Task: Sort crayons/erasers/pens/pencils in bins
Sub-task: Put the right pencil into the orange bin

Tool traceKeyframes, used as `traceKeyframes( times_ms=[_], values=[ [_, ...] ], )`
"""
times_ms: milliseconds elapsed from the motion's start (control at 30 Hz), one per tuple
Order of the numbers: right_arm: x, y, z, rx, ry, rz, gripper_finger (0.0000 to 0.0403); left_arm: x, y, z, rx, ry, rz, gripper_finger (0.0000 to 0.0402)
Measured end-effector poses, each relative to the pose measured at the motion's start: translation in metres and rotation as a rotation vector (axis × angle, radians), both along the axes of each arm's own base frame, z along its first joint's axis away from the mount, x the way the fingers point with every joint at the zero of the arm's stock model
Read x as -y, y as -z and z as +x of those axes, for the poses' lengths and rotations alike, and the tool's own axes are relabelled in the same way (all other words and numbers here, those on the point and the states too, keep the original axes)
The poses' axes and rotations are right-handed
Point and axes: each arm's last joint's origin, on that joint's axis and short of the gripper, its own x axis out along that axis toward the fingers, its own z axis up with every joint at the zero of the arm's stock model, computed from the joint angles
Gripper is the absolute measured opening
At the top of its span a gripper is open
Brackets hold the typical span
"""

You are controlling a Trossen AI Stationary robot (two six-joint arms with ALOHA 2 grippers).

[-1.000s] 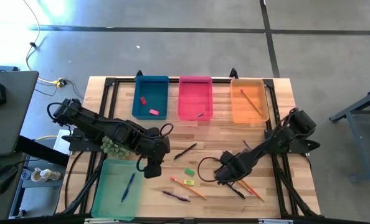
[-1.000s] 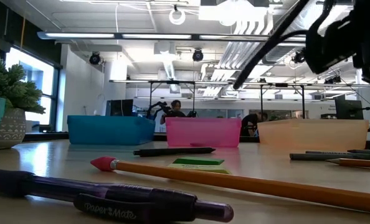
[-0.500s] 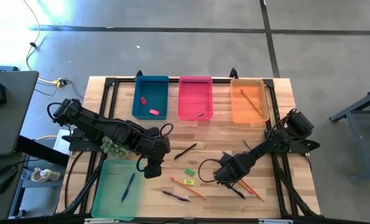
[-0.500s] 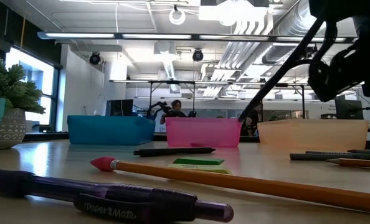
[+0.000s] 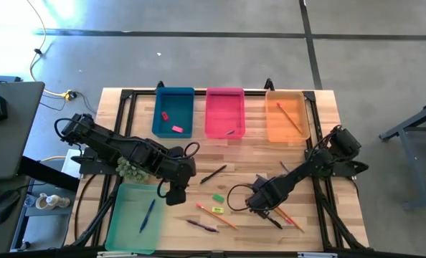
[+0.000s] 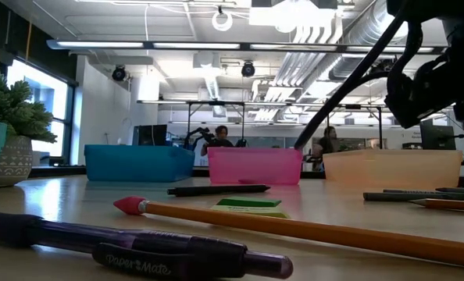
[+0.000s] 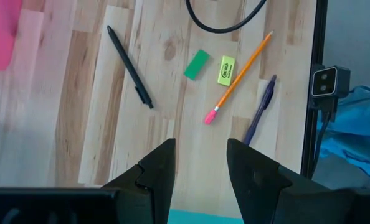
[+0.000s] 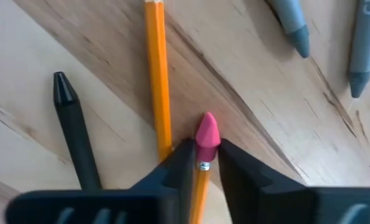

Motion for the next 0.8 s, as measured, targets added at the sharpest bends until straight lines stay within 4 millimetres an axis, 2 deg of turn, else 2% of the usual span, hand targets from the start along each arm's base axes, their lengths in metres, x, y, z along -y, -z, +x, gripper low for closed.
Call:
traceKeyframes(
  times_ms=[233, 533, 800],
  values=[
    [0.0, 0.0, -0.001, -0.009, -0.025, 0.001, 0.0014, 0.0, 0.0, 0.0, -0.001, 0.003, -0.005, 0.0131],
    [0.003, -0.007, -0.006, -0.029, -0.015, -0.017, 0.0011, -0.001, 0.002, -0.003, -0.04, 0.004, 0.003, 0.0131],
    [0.003, -0.043, -0.018, 0.101, 0.051, -0.04, 0.0011, -0.002, 0.003, -0.007, -0.078, -0.003, 0.011, 0.0131]
  ],
)
